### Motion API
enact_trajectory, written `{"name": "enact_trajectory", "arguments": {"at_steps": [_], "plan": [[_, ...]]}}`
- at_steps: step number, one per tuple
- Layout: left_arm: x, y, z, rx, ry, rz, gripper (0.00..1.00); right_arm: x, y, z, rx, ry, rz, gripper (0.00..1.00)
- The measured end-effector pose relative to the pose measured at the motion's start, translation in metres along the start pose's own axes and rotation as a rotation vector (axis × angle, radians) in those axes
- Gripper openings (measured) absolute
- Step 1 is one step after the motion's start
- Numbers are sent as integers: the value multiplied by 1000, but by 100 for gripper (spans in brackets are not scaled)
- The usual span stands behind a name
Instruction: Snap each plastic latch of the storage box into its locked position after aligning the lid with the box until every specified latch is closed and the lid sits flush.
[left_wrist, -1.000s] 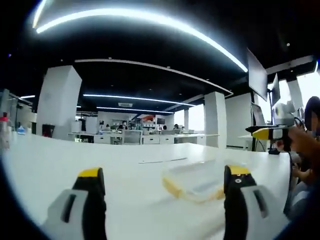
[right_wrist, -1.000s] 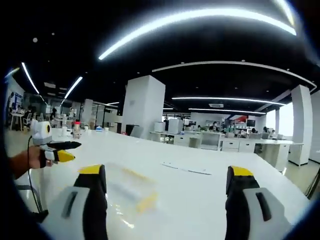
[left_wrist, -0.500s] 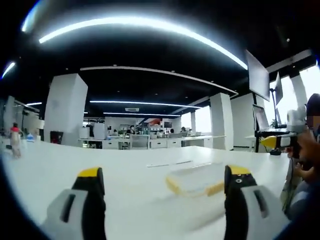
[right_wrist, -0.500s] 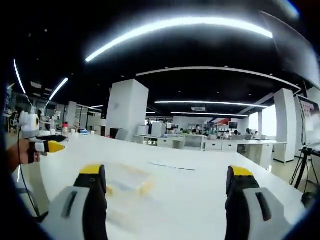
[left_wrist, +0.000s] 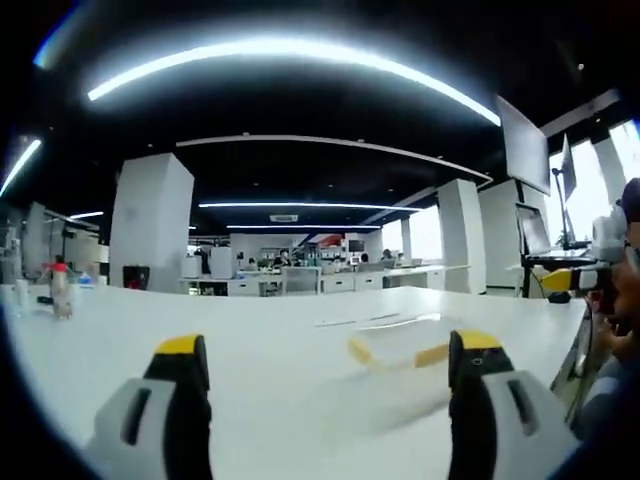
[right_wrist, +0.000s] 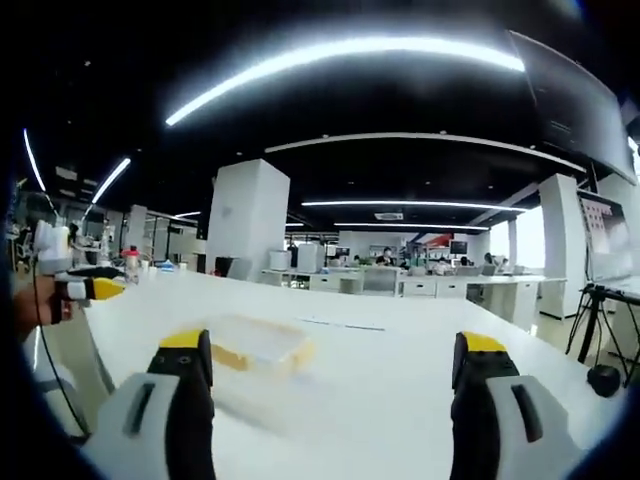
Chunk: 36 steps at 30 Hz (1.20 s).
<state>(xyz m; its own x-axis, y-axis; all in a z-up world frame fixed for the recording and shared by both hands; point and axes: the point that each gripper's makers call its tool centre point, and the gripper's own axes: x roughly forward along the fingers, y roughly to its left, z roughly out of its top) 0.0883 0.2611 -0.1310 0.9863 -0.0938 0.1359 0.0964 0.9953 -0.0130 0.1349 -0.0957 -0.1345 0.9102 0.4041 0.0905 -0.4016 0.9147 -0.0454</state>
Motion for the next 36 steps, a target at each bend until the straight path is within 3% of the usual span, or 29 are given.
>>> {"name": "enact_trajectory", "arguments": {"at_steps": [5, 8, 11, 18, 27, 30, 36], "plan": [[-2, 5, 11, 26, -23, 15, 99, -6, 0, -5, 16, 12, -15, 100], [-1, 11, 8, 10, -27, 25, 99, -8, 4, -1, 25, -2, -8, 100], [-1, 12, 0, 21, 6, 14, 98, -5, 8, 0, 21, -6, 7, 100], [-6, 16, 5, 41, -17, 10, 98, -6, 8, 8, 46, -39, 13, 100], [-6, 14, 2, -6, -30, 3, 98, -8, 14, 9, 16, -38, 13, 100], [-6, 10, 2, 20, -26, -20, 100, -8, 16, 11, 14, -42, 17, 100], [-8, 13, 6, 39, -41, -5, 100, -8, 21, 11, 10, -45, 19, 100]]}}
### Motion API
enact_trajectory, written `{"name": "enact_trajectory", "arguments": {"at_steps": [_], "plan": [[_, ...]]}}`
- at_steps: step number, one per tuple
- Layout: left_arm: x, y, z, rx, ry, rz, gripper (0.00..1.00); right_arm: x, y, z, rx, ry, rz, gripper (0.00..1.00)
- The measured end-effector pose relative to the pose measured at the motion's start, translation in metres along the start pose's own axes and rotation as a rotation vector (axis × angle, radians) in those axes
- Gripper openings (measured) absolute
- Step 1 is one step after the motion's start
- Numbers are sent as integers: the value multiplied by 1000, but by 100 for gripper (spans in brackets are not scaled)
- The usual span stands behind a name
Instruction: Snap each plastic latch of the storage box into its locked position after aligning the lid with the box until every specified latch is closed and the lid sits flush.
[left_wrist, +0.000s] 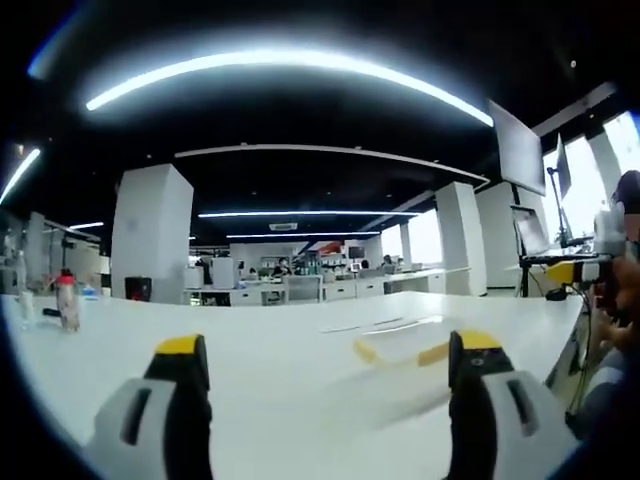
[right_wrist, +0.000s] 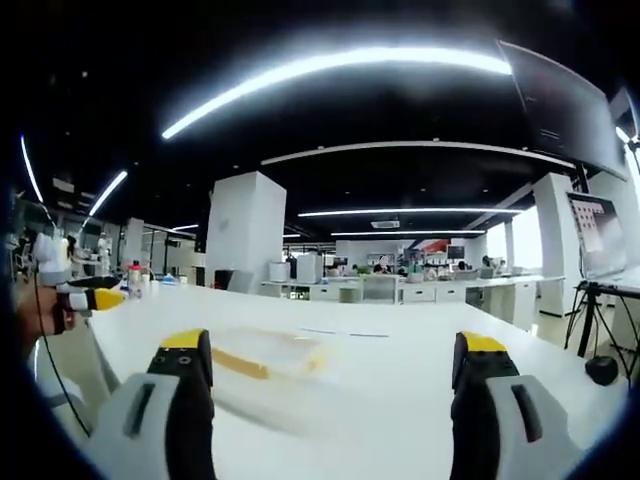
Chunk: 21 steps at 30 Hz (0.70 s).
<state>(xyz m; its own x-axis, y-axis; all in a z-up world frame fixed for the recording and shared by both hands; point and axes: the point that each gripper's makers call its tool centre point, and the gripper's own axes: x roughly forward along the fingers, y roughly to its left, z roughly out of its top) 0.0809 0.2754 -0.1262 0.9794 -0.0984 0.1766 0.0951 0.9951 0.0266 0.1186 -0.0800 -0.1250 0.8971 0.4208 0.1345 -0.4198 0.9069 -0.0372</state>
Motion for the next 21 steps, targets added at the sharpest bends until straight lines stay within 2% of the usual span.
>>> {"name": "enact_trajectory", "arguments": {"at_steps": [21], "plan": [[3, -1, -5, -45, 10, -25, 100, 0, 4, -2, -6, -1, 15, 100]]}}
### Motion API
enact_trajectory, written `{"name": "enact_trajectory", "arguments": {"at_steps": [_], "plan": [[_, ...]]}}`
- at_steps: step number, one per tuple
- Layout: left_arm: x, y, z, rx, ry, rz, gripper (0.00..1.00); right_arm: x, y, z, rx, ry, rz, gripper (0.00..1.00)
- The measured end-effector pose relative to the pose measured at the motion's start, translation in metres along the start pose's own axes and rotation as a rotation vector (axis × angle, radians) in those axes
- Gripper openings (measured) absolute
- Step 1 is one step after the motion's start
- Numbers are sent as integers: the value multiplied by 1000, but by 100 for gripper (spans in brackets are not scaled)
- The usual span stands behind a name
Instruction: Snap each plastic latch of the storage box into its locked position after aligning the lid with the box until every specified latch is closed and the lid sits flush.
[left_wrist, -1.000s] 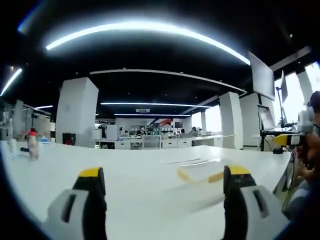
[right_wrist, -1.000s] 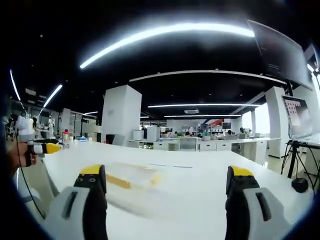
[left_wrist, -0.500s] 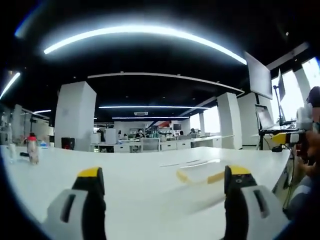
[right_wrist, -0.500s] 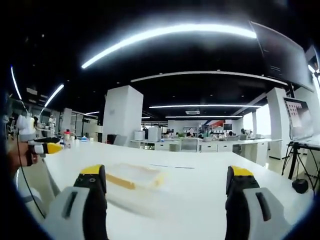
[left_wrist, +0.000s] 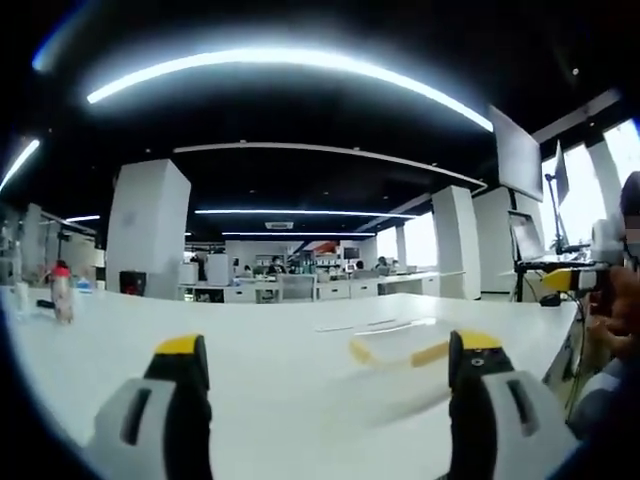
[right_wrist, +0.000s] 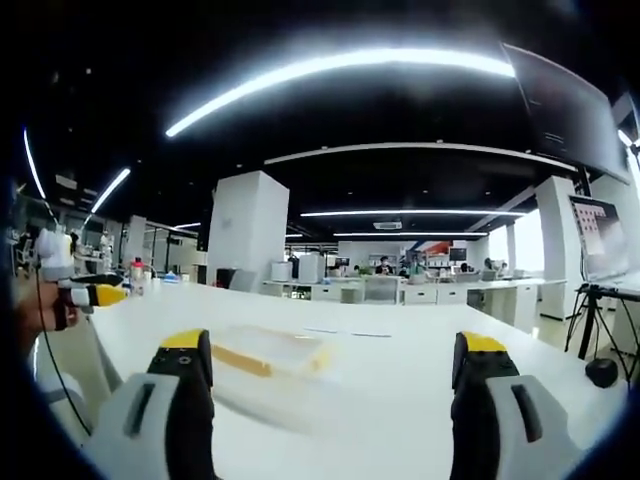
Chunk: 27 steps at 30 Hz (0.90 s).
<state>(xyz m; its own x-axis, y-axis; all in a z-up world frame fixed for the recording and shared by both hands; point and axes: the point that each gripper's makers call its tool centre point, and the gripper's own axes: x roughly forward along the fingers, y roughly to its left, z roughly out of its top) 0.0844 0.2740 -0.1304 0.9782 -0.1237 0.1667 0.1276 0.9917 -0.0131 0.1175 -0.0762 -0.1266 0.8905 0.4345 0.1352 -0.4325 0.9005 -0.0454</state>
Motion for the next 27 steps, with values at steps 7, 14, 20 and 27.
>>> {"name": "enact_trajectory", "arguments": {"at_steps": [7, 14, 20, 27], "plan": [[0, 1, -1, 9, 6, 0, 100, 0, 0, -2, -4, 9, 0, 100], [-1, -2, 1, 11, 3, -6, 100, -1, -1, -1, 0, 5, -1, 100], [-1, -4, 1, 6, 7, -11, 100, -3, -4, -1, 11, 4, -6, 100], [-1, -6, 1, 18, 16, 1, 100, -6, -8, 0, 11, 2, -13, 100]]}}
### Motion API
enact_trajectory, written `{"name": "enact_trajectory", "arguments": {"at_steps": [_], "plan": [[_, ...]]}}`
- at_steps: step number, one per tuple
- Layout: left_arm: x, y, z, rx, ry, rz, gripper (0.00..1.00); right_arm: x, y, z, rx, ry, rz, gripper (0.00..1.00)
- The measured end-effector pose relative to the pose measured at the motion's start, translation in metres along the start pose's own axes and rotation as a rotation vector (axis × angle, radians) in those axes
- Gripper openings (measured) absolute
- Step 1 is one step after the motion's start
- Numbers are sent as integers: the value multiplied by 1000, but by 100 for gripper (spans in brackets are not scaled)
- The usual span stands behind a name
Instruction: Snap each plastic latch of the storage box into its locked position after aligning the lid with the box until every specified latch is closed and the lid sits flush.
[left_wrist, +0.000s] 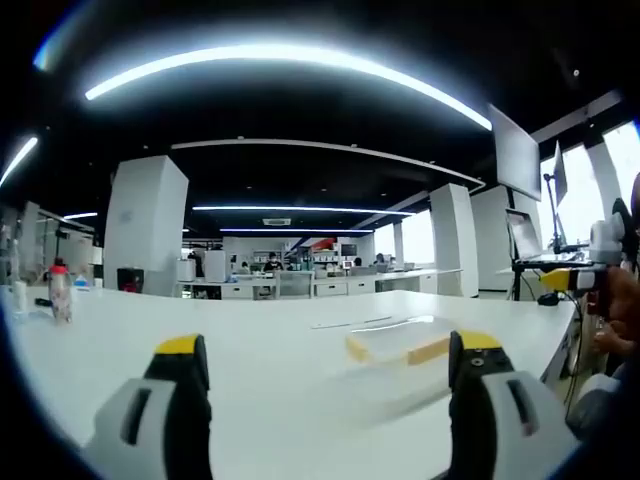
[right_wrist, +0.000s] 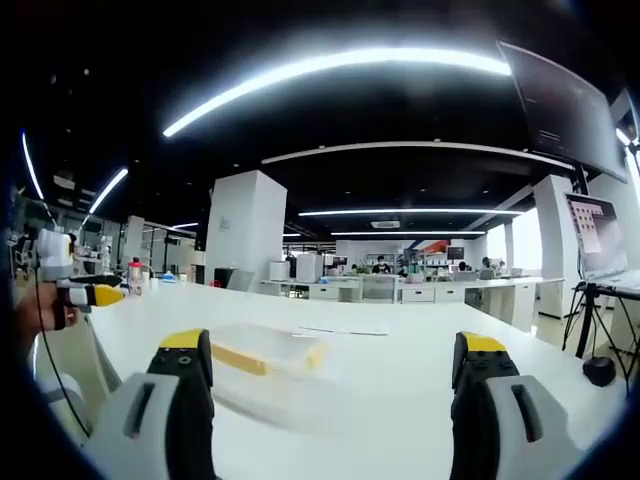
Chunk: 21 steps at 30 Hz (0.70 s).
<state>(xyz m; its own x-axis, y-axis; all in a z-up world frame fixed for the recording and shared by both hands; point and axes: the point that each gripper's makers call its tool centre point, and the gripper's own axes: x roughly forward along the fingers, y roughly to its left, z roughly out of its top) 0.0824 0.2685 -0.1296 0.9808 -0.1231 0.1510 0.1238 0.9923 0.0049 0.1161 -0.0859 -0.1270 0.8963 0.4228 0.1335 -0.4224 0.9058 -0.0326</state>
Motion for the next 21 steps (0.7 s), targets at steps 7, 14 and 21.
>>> {"name": "enact_trajectory", "arguments": {"at_steps": [7, 14, 21], "plan": [[4, -11, -4, 3, 12, -24, 99, -2, -2, 0, 1, -1, 3, 100], [7, -12, -7, -2, 29, -28, 100, 2, -3, 1, 2, -6, 6, 100], [12, -12, -9, 2, 42, -34, 99, 6, -7, -5, 8, 13, 10, 100]]}}
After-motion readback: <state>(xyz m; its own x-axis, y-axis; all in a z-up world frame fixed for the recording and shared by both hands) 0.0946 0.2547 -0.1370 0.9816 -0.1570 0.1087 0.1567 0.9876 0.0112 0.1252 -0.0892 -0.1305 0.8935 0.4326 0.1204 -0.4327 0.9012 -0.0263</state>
